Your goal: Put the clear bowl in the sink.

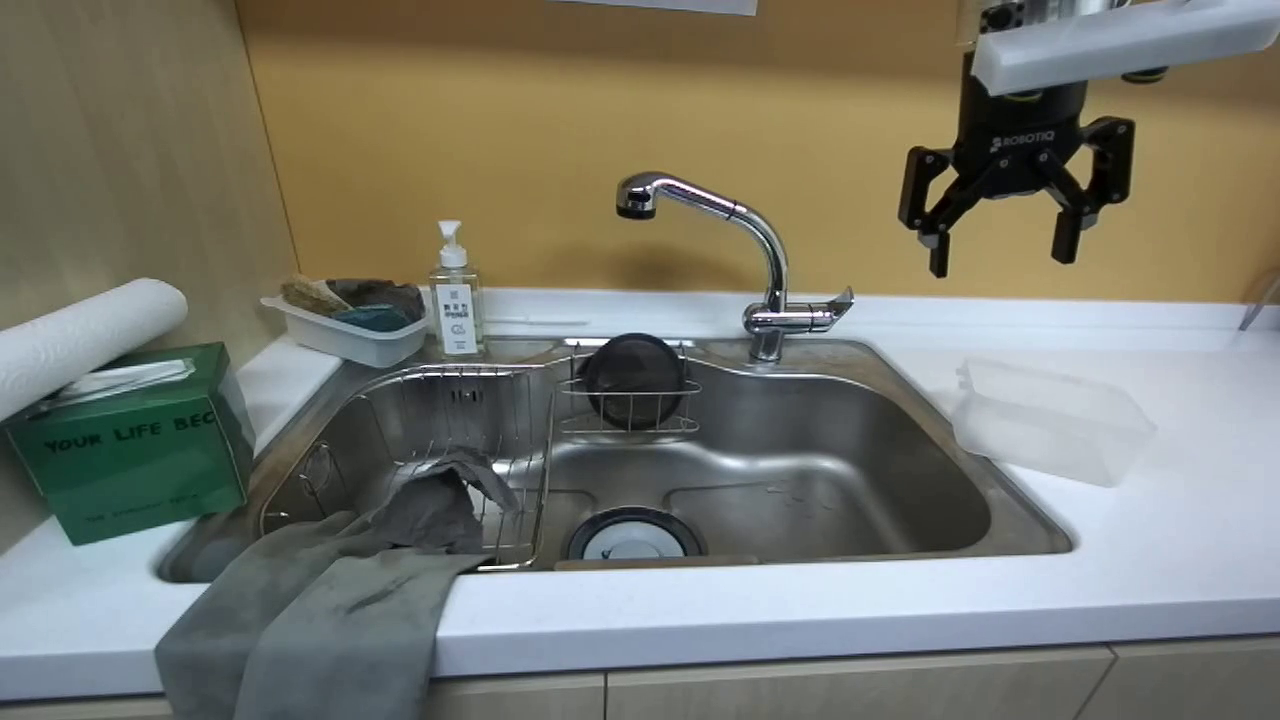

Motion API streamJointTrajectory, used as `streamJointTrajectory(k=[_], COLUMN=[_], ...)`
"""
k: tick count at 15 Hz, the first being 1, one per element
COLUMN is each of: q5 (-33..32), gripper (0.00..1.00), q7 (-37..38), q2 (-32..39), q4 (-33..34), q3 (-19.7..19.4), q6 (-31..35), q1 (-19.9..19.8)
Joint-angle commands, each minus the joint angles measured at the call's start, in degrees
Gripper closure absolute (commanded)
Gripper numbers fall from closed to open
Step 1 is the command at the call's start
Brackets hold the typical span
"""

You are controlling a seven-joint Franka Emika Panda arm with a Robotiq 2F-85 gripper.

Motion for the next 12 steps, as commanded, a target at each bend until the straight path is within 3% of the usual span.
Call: streamJointTrajectory(k=[1, 4, 12], q5=[-0.2, -0.6, 9.1], gripper=[0.0, 0.0, 0.0], q7=[0.1, 0.1, -9.0], q2=[0.5, 0.9, 6.9], q4=[0.4, 0.9, 1.5], q3=[-0.8, -0.8, -7.4], q6=[-0.4, -0.7, 11.1], q1=[1.0, 1.3, -1.8])
